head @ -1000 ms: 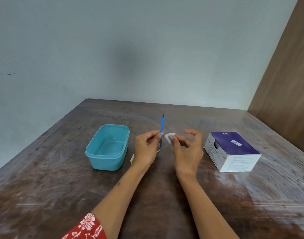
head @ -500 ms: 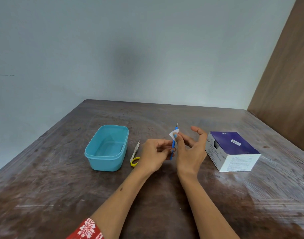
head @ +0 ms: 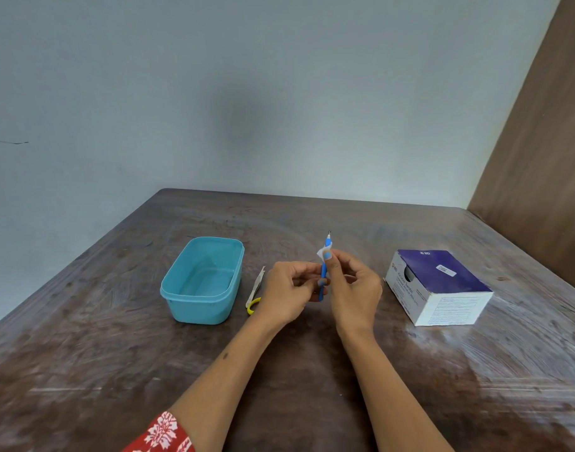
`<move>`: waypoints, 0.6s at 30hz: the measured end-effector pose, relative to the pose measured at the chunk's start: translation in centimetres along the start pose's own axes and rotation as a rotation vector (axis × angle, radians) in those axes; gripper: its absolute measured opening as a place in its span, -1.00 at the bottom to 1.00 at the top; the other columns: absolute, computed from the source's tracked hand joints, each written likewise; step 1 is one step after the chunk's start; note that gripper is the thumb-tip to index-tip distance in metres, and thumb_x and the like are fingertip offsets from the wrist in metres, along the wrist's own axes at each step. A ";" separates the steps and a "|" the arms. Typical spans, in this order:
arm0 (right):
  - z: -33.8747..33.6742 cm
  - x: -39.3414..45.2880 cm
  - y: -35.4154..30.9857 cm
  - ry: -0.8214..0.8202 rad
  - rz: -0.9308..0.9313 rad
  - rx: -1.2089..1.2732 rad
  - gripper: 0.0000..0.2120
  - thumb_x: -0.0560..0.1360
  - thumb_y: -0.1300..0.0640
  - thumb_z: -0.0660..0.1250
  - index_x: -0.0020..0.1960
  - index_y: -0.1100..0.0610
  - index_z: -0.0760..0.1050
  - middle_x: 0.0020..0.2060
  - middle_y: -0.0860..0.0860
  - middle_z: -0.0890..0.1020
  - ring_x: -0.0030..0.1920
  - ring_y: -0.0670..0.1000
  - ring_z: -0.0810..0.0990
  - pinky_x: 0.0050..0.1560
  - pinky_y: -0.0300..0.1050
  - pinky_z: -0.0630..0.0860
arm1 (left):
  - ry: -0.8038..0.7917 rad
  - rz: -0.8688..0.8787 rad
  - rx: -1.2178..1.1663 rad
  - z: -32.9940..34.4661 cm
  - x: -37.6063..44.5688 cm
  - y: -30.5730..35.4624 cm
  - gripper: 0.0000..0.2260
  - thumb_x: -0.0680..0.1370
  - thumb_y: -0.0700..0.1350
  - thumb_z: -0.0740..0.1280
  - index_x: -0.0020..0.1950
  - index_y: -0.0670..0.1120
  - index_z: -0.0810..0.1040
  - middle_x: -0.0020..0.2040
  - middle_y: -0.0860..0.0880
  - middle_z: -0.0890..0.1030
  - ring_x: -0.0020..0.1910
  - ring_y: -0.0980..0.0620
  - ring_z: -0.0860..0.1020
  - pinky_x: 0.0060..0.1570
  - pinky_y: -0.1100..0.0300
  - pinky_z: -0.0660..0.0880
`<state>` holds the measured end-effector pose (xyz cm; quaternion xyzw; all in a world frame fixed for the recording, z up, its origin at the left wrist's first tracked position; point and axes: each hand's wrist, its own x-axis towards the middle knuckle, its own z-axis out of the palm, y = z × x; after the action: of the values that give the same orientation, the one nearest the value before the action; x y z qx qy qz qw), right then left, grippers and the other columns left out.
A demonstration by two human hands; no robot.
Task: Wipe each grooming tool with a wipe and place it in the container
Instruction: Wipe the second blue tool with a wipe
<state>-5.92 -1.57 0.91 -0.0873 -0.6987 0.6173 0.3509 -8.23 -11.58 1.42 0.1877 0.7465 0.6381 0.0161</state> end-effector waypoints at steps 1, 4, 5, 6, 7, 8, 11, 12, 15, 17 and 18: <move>0.0 0.0 0.0 -0.008 0.003 -0.002 -0.91 0.45 0.01 0.38 -0.07 -0.03 0.62 -0.27 -0.09 0.66 -0.37 -0.14 0.62 -0.29 -0.16 0.59 | -0.007 -0.005 0.005 -0.1 0.0 0.1 -0.75 0.53 -0.34 0.27 0.16 -0.18 0.58 -0.03 -0.12 0.67 -0.16 0.11 0.66 -0.19 0.32 0.59; 0.2 0.2 0.3 -0.014 0.030 -0.013 -0.96 0.45 -0.03 0.38 -0.10 -0.11 0.58 -0.19 0.01 0.67 -0.38 -0.08 0.63 -0.25 -0.03 0.61 | -0.053 -0.029 0.027 -0.2 -0.1 0.2 -0.77 0.53 -0.34 0.27 0.14 -0.18 0.59 -0.08 -0.06 0.65 -0.26 0.23 0.64 -0.28 0.41 0.54; 0.3 0.2 0.5 0.006 0.041 -0.012 -0.91 0.45 -0.06 0.38 -0.08 -0.08 0.59 -0.16 0.02 0.67 -0.34 -0.05 0.63 -0.23 0.02 0.62 | -0.076 -0.042 0.029 -0.2 -0.1 0.2 -0.77 0.53 -0.33 0.28 0.14 -0.18 0.59 -0.07 -0.05 0.65 -0.25 0.23 0.64 -0.28 0.40 0.54; 0.3 0.3 0.5 0.031 0.052 -0.016 -0.84 0.44 -0.08 0.38 -0.05 -0.04 0.61 -0.15 0.03 0.66 -0.30 -0.02 0.64 -0.20 0.07 0.62 | -0.095 -0.053 0.036 -0.2 -0.1 0.1 -0.78 0.53 -0.33 0.28 0.14 -0.18 0.59 -0.05 -0.06 0.66 -0.22 0.19 0.65 -0.25 0.37 0.56; 0.2 0.4 0.5 0.047 0.058 -0.019 -0.79 0.44 -0.10 0.38 -0.02 0.00 0.62 -0.15 0.03 0.66 -0.28 -0.01 0.63 -0.19 0.09 0.61 | -0.108 -0.060 0.040 -0.2 -0.1 0.0 -0.77 0.53 -0.32 0.28 0.14 -0.19 0.59 -0.02 -0.08 0.67 -0.17 0.14 0.66 -0.21 0.32 0.59; 0.2 0.4 0.5 0.051 0.060 -0.021 -0.76 0.44 -0.09 0.38 -0.01 0.03 0.62 -0.16 0.03 0.66 -0.29 -0.02 0.63 -0.18 0.10 0.61 | -0.111 -0.064 0.038 -0.1 -0.1 -0.1 -0.77 0.53 -0.32 0.28 0.14 -0.19 0.59 0.00 -0.11 0.67 -0.12 0.08 0.66 -0.17 0.28 0.60; 0.2 0.3 0.5 0.002 0.052 -0.026 -0.84 0.45 -0.06 0.39 -0.06 0.01 0.62 -0.18 0.05 0.67 -0.36 -0.04 0.62 -0.21 0.09 0.61 | -0.072 -0.074 0.013 0.1 -0.1 -0.3 -0.76 0.53 -0.34 0.25 0.14 -0.19 0.59 0.01 -0.16 0.67 -0.07 0.00 0.66 -0.08 0.15 0.62; 0.2 0.3 0.4 -0.026 0.041 -0.033 -0.91 0.46 -0.04 0.38 -0.10 -0.06 0.60 -0.17 0.06 0.67 -0.38 -0.05 0.62 -0.21 0.09 0.62 | -0.054 -0.071 0.013 0.1 -0.2 -0.3 -0.76 0.53 -0.35 0.25 0.14 -0.18 0.59 0.01 -0.15 0.66 -0.07 0.00 0.66 -0.06 0.12 0.62; 0.3 0.2 0.6 -0.060 0.020 -0.056 -0.94 0.46 -0.03 0.38 -0.18 -0.18 0.54 -0.12 0.08 0.65 -0.37 -0.06 0.63 -0.21 0.08 0.62 | -0.041 -0.067 0.001 -0.1 -0.2 -0.1 -0.75 0.54 -0.36 0.23 0.14 -0.19 0.59 -0.01 -0.13 0.66 -0.10 0.02 0.66 -0.11 0.19 0.62; 0.4 0.2 0.8 -0.014 0.017 -0.043 -0.96 0.43 -0.13 0.37 -0.19 -0.20 0.54 -0.14 0.02 0.65 -0.25 0.03 0.65 -0.15 0.13 0.60 | -0.075 -0.085 -0.022 0.0 -0.3 0.0 -0.76 0.53 -0.38 0.22 0.12 -0.20 0.59 -0.04 -0.15 0.66 -0.11 0.01 0.66 -0.15 0.21 0.62; 0.5 0.3 0.9 0.020 0.012 -0.038 -0.92 0.40 -0.20 0.35 -0.18 -0.23 0.55 -0.16 -0.02 0.65 -0.19 0.08 0.64 -0.13 0.16 0.58 | -0.097 -0.094 -0.037 0.1 -0.3 0.1 -0.76 0.53 -0.39 0.22 0.10 -0.22 0.59 -0.04 -0.17 0.66 -0.13 -0.01 0.66 -0.15 0.19 0.62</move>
<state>-6.69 -1.61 0.22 -0.1044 -0.7063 0.6051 0.3522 -7.88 -11.53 1.41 0.1826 0.7408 0.6407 0.0857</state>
